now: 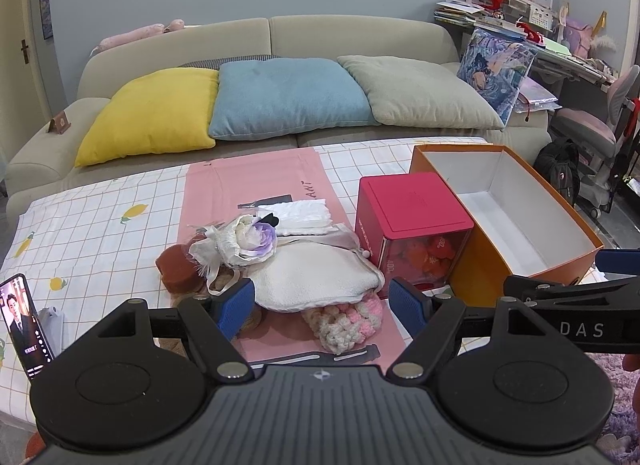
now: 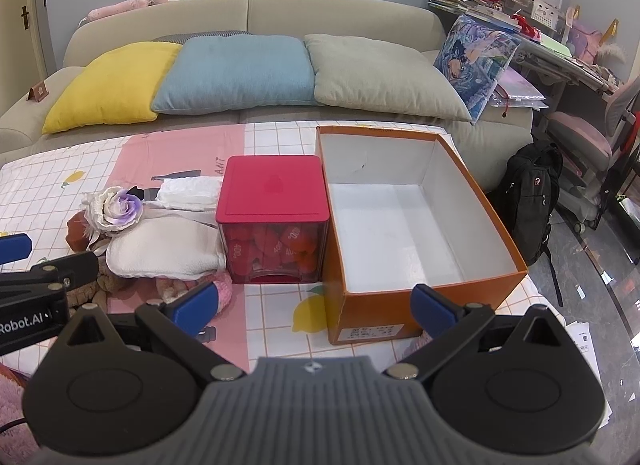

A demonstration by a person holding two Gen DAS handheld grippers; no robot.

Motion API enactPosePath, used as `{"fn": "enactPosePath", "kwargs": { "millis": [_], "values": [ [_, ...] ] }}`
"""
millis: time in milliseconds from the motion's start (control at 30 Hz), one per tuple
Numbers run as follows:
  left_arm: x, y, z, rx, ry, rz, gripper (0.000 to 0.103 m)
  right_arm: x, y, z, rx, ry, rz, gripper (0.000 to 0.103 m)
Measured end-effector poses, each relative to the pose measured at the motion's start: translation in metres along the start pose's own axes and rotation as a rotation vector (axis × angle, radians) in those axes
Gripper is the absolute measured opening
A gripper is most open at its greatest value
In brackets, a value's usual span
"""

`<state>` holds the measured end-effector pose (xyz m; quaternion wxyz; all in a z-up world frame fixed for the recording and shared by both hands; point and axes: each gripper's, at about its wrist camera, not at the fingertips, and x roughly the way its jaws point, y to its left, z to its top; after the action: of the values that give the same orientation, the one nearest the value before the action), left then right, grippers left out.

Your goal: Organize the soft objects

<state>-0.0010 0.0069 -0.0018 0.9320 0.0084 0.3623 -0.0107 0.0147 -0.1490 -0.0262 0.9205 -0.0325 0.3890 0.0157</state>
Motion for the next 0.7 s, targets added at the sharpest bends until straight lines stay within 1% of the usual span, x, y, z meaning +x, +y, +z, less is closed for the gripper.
{"fn": "enactPosePath", "kwargs": {
  "millis": [700],
  "values": [
    [0.0024,0.0043,0.0,-0.018,0.001,0.002,0.089,0.0007,-0.0001,0.0003,-0.001,0.003,-0.002,0.1]
  ]
}}
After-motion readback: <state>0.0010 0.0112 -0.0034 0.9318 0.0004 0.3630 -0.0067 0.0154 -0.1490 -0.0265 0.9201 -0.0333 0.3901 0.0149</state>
